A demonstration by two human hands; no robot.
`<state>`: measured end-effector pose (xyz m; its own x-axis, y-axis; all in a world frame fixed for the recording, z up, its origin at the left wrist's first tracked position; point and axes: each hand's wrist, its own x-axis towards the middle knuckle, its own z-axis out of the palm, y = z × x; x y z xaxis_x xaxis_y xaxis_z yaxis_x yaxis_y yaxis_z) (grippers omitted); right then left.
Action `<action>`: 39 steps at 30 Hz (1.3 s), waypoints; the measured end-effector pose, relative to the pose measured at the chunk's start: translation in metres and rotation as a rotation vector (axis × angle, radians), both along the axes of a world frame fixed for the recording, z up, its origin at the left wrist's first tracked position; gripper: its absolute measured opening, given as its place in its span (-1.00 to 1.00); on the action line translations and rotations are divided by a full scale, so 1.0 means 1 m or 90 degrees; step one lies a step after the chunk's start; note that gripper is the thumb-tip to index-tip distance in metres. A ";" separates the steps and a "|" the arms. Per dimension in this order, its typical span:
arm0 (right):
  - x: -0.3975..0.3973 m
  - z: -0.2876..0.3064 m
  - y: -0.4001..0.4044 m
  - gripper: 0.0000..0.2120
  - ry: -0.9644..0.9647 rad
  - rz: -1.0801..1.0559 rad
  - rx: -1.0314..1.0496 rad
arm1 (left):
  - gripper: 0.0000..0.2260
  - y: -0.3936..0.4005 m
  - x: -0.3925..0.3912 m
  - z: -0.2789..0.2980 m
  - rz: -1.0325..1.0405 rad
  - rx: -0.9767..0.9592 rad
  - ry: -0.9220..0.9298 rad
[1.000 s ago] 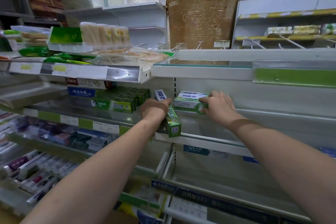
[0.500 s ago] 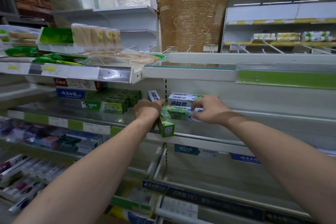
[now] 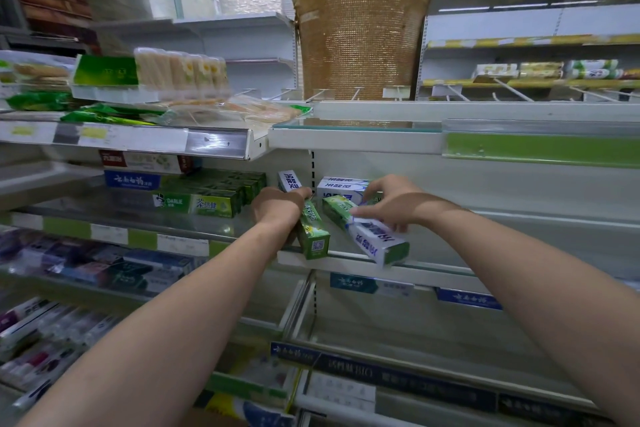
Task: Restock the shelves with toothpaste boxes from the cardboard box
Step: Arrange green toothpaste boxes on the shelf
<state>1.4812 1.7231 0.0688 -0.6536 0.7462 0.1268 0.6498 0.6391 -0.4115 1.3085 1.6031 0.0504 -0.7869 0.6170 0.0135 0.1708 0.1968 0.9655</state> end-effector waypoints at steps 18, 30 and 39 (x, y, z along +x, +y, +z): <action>0.008 0.016 -0.025 -0.43 -0.261 0.150 0.029 | -0.67 0.010 -0.019 -0.008 0.024 0.018 -0.019; 0.030 -0.001 0.003 -0.64 -0.113 0.165 -0.129 | -0.61 0.024 -0.053 -0.008 0.081 0.033 -0.055; 0.001 -0.025 0.009 -0.52 -0.024 -0.036 0.267 | -0.58 0.031 -0.055 -0.015 0.089 0.012 -0.043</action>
<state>1.4825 1.7325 0.0439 -0.6234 0.6695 0.4039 0.6976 0.7095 -0.0994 1.2531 1.6342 0.0356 -0.8645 0.5016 -0.0315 0.0782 0.1962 0.9774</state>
